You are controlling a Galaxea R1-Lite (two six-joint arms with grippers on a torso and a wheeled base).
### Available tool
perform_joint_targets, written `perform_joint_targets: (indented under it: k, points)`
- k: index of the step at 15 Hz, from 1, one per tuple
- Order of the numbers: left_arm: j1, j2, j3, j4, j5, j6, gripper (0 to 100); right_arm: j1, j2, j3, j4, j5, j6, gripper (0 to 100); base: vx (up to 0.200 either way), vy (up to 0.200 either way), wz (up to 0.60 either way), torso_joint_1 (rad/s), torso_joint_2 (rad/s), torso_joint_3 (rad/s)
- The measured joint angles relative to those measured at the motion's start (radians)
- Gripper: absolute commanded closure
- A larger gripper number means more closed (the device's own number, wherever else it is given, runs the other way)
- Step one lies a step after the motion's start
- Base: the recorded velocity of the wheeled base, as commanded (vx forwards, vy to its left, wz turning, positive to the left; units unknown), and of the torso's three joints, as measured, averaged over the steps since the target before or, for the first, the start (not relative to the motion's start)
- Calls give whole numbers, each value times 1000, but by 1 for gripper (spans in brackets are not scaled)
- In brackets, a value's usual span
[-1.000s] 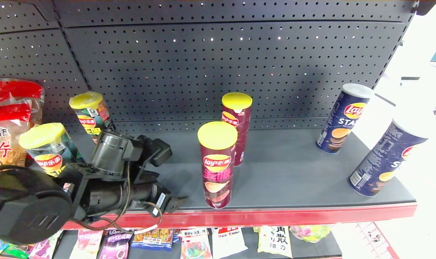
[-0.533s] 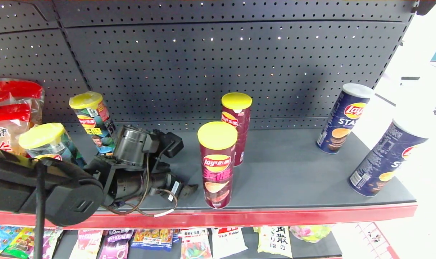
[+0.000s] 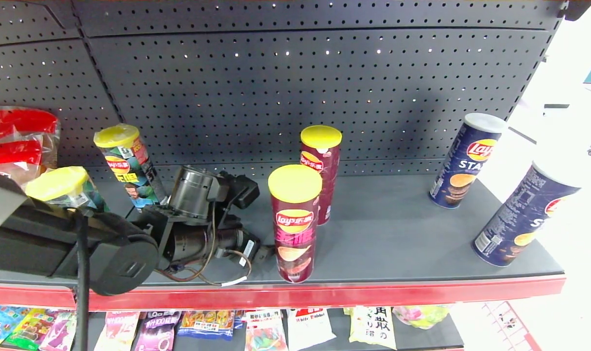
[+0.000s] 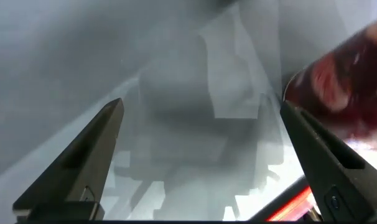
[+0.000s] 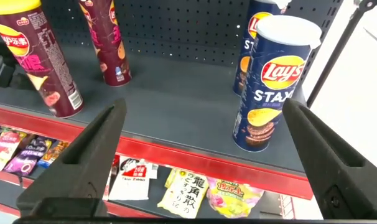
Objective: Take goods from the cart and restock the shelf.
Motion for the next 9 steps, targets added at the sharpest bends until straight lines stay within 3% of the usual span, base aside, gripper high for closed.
perform_joint_targets:
  k: [9]
  points:
    - [-27, 17, -15, 4, -5, -3, 0, 0, 2, 0, 0, 0, 0, 0, 0, 0, 0, 0, 0, 0]
